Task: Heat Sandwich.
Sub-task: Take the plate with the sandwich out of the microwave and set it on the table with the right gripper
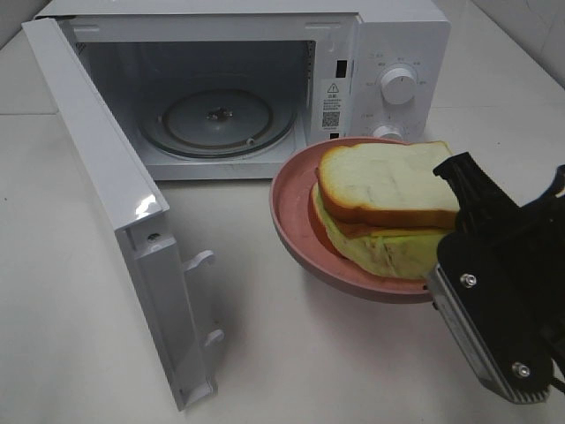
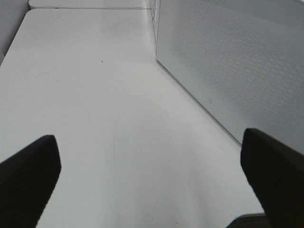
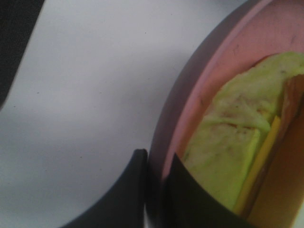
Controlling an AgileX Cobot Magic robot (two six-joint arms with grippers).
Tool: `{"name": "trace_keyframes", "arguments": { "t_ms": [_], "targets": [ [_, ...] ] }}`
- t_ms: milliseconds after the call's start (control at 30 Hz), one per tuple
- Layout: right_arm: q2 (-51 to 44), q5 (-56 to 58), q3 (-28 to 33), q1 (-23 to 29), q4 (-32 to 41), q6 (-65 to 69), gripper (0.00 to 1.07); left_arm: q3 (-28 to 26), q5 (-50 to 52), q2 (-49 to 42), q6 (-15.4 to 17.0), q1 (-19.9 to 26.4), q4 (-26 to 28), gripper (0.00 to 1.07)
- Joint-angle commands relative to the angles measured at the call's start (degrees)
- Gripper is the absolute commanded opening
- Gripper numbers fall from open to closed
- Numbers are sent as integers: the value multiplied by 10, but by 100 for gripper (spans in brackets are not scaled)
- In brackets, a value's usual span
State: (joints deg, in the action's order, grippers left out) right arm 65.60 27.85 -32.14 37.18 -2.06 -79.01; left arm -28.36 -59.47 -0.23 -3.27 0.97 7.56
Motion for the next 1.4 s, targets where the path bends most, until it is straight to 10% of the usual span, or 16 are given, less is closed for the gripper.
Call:
{"name": "trace_keyframes", "arguments": {
  "t_ms": [33, 767, 1400],
  "targets": [
    [-46, 9, 17, -2, -3, 21, 0, 2, 2, -14, 2, 2, 3, 98],
    [-198, 113, 68, -2, -117, 205, 0, 2, 2, -14, 2, 2, 3, 98],
    [-203, 215, 67, -2, -293, 619, 0, 2, 2, -14, 2, 2, 3, 98]
  ]
}}
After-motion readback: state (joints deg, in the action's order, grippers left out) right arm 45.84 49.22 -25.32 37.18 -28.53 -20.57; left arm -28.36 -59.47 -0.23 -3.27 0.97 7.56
